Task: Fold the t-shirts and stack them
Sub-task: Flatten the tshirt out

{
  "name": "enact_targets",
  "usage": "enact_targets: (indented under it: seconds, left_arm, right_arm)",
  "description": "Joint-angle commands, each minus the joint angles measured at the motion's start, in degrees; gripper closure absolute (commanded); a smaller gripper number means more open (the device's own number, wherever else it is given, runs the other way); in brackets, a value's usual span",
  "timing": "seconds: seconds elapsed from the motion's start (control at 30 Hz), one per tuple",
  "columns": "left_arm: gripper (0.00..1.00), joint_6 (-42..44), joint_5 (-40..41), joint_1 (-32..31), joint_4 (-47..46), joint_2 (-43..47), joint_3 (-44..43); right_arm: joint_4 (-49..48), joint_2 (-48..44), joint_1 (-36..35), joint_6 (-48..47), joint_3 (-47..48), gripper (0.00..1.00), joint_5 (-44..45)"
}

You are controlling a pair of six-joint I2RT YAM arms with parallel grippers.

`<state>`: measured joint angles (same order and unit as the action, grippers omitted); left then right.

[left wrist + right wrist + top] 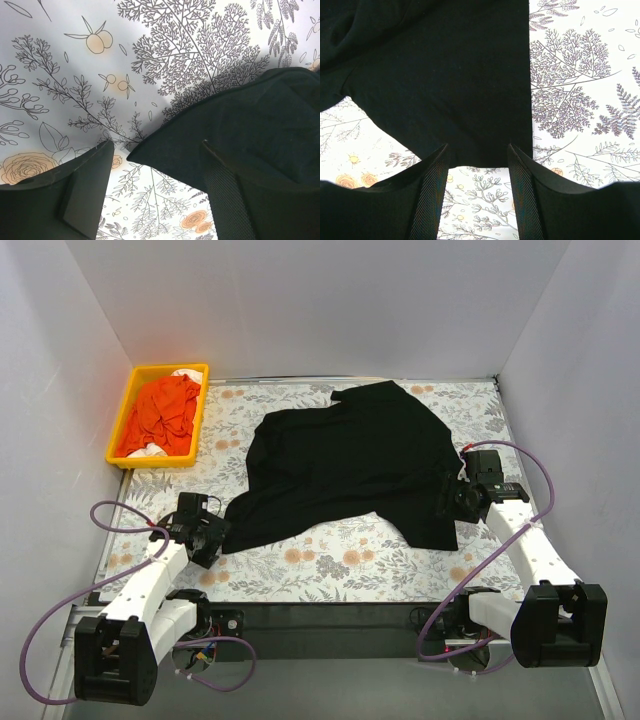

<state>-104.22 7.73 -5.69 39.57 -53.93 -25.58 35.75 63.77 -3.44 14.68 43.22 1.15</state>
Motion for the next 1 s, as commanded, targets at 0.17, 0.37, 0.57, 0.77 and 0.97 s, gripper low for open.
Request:
enact_targets:
  seconds: [0.17, 0.37, 0.57, 0.77, 0.97]
  left_arm:
    - [0.45, 0.9, -1.1, -0.8, -3.1, -4.2, 1.5]
    - [0.62, 0.0, -0.9, -4.4, -4.2, -8.1, 0.6]
    - [0.97, -0.5, 0.9, -7.1, -2.8, -7.4, -1.9]
    - [1.0, 1.3, 1.9, -7.8, -0.4, -6.0, -7.5]
    - [1.0, 4.2, 0.2, -8.5, 2.0, -5.8, -13.8]
  right_arm:
    - [-0.4, 0.5, 0.1, -0.6, 0.6, 0.52, -0.7]
    - [-1.7, 0.7, -1.2, -1.0, 0.6, 0.52, -3.1]
    - [-2.7, 2.1, -2.9, -0.5, -0.5, 0.52, -3.2]
    - [-7.3, 4.1, -11.7, -1.6, 0.8, 0.52, -7.5]
    - [-17.4, 9.4, -27.8, 0.4, 4.8, 0.53, -12.7]
